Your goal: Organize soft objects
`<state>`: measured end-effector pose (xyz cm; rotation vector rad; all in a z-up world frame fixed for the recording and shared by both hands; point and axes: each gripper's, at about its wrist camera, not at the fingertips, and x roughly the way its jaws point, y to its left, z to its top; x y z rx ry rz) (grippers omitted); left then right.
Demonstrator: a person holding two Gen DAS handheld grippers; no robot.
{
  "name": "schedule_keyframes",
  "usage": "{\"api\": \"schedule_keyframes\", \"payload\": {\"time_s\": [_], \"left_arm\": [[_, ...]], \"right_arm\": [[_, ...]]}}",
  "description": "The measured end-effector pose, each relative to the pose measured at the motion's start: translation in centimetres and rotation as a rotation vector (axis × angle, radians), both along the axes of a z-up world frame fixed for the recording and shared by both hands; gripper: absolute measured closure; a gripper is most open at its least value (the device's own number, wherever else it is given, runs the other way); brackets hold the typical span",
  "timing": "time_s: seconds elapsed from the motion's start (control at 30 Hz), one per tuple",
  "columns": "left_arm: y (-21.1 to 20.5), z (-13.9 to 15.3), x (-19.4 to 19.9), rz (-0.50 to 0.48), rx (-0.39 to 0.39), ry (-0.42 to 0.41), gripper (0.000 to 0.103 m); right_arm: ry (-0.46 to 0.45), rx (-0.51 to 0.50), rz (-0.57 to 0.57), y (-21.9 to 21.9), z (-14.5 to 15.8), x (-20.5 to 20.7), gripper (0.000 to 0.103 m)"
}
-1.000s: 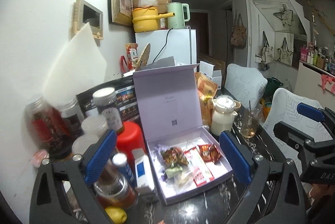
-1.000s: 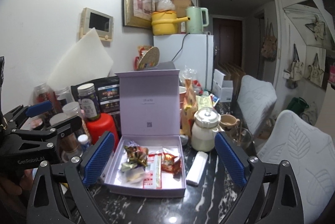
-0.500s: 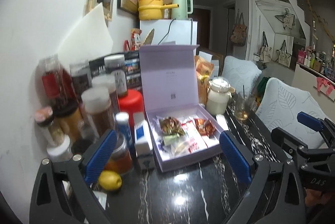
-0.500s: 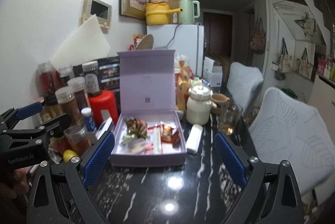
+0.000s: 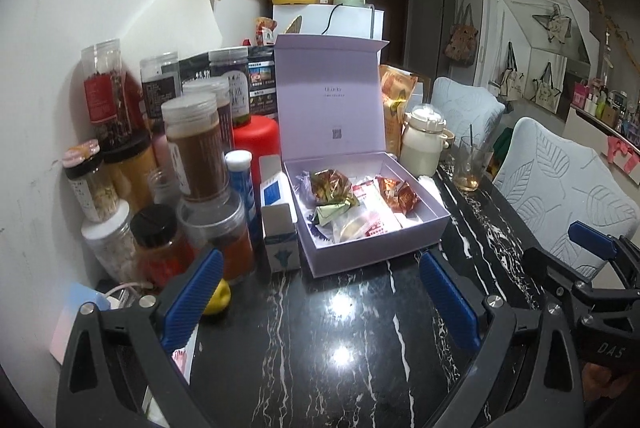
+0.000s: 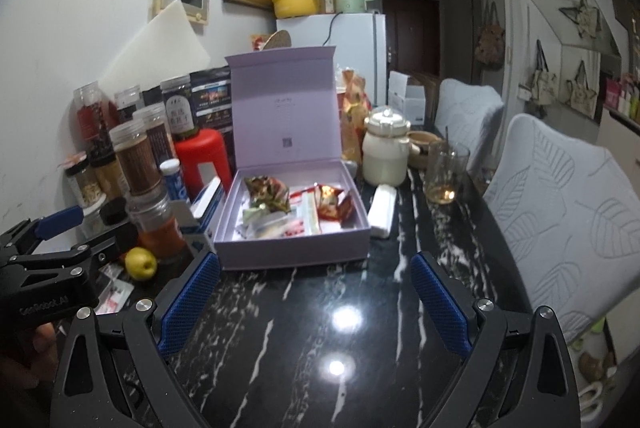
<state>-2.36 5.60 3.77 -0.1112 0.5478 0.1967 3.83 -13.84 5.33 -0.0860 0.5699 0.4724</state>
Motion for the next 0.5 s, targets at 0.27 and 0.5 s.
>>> {"api": "schedule_keyframes", "payload": {"time_s": [0.27, 0.5], "left_arm": [[0.13, -0.31, 0.29, -0.014, -0.009, 0.016, 0.003], [-0.17, -0.12, 0.61, -0.036, 0.002, 0.018, 0.003]], "right_arm": [[0.01, -0.016, 0.014, 0.74, -0.62, -0.07, 0.005], [0.024, -0.014, 0.012, 0.71, -0.86, 0.65, 0.005]]}}
